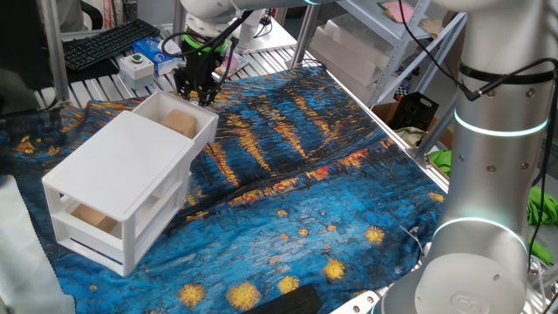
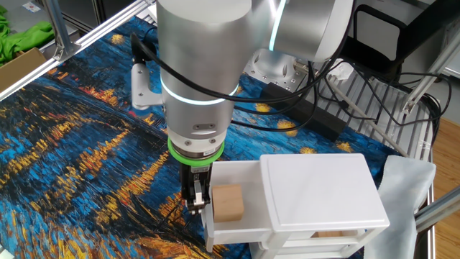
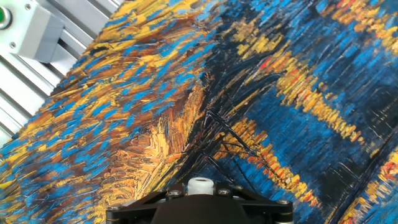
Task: Put things in the drawer
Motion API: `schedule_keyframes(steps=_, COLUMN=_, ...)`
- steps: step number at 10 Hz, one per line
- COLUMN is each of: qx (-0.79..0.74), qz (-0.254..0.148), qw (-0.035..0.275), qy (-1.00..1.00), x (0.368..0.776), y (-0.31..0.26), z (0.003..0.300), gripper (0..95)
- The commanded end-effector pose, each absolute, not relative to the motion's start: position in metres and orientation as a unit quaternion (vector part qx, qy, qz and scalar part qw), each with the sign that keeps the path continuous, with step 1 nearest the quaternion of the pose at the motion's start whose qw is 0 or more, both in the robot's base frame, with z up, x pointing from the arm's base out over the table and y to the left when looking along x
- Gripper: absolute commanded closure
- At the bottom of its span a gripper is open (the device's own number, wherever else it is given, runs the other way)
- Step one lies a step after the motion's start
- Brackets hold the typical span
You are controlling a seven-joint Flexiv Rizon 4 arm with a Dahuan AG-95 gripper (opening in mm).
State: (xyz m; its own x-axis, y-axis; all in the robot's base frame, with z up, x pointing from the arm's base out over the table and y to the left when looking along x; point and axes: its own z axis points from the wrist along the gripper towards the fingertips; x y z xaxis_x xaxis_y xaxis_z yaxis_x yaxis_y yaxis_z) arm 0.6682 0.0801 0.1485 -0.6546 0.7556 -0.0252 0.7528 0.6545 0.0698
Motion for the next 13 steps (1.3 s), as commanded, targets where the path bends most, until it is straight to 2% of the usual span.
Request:
schedule_keyframes(steps=1, qx=0.417, qz=0.029, qw=0.029, qy=0.908, x=0.6689, y=0.0807, z=0.1481, gripper=95.0)
schedule_keyframes(steps=13, qx=0.429, qz=0.029, qw=0.036, qy=0.902, x=0.6643, y=0.0905, z=0.1478, gripper=95.0)
